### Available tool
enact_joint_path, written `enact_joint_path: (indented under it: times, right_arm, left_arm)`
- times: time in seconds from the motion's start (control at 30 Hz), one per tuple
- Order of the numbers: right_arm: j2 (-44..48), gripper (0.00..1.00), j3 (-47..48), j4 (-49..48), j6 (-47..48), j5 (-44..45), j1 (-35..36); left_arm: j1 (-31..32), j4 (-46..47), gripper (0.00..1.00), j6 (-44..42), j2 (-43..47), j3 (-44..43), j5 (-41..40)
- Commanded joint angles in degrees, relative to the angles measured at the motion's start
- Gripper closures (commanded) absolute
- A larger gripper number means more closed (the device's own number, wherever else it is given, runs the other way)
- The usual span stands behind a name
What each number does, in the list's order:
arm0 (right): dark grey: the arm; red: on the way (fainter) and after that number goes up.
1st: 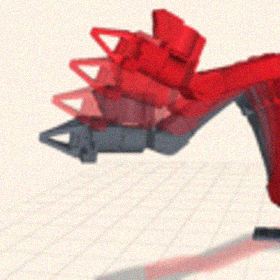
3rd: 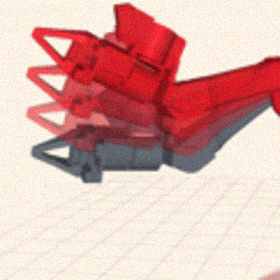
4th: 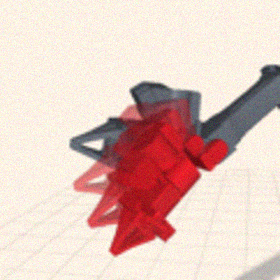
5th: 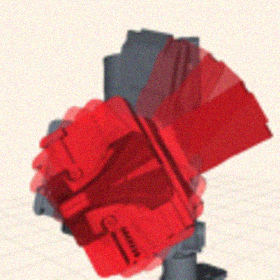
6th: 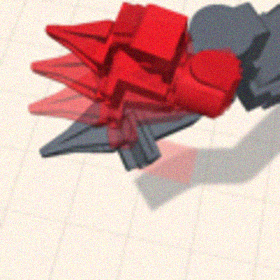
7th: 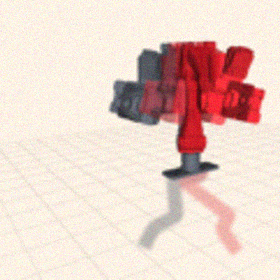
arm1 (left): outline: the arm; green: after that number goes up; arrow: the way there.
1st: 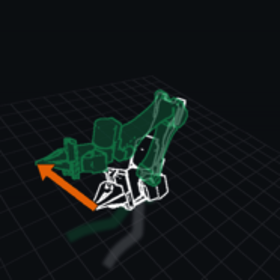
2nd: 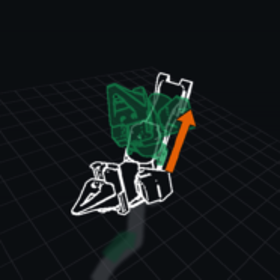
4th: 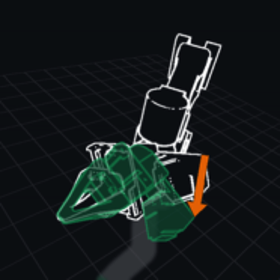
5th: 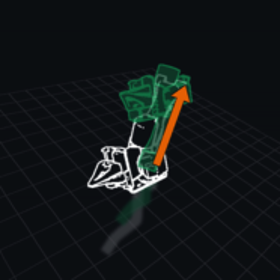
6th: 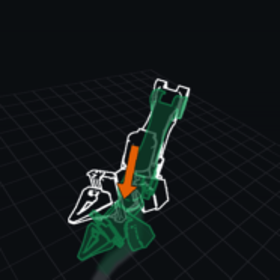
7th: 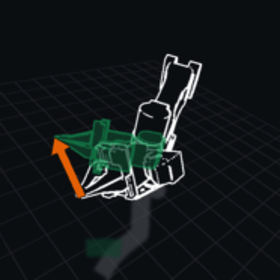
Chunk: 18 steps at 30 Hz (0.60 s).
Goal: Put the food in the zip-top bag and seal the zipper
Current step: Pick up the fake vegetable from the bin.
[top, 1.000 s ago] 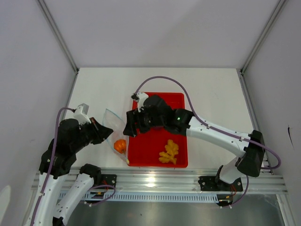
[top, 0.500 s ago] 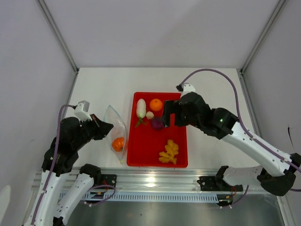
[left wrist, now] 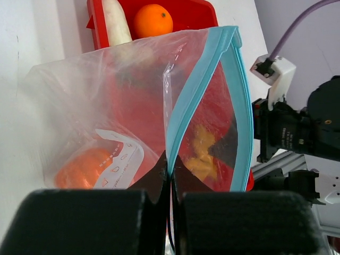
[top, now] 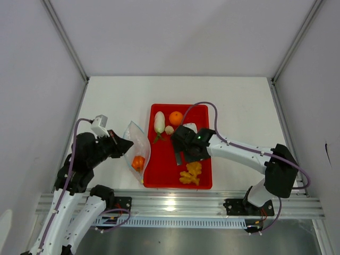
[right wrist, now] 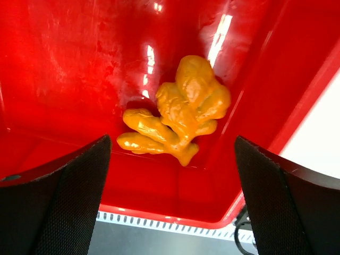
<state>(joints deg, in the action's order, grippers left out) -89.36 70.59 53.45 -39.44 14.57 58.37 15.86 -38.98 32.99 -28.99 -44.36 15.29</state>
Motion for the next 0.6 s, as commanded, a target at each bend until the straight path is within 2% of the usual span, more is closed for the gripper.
enact_joint_path:
  times: [0.0, 0.37, 0.57]
  right_arm:
    - [-2.5, 0.03, -1.0, -1.1, -2.4, 1.4, 1.5]
    - [-6.2, 0.01, -7.7, -5.9, -3.6, 2.6, 2.2]
    - [-6.1, 0.02, -12.2, -12.7, -2.7, 0.3, 1.6]
  left_arm:
    - [0.1, 2.6, 0.99, 0.4, 0.7, 0.5, 1.8]
    - [0.1, 2.9, 1.0, 0.6, 1.0, 0.7, 2.1]
    - [0.1, 2.5, 1.0, 0.4, 1.0, 0.9, 2.2]
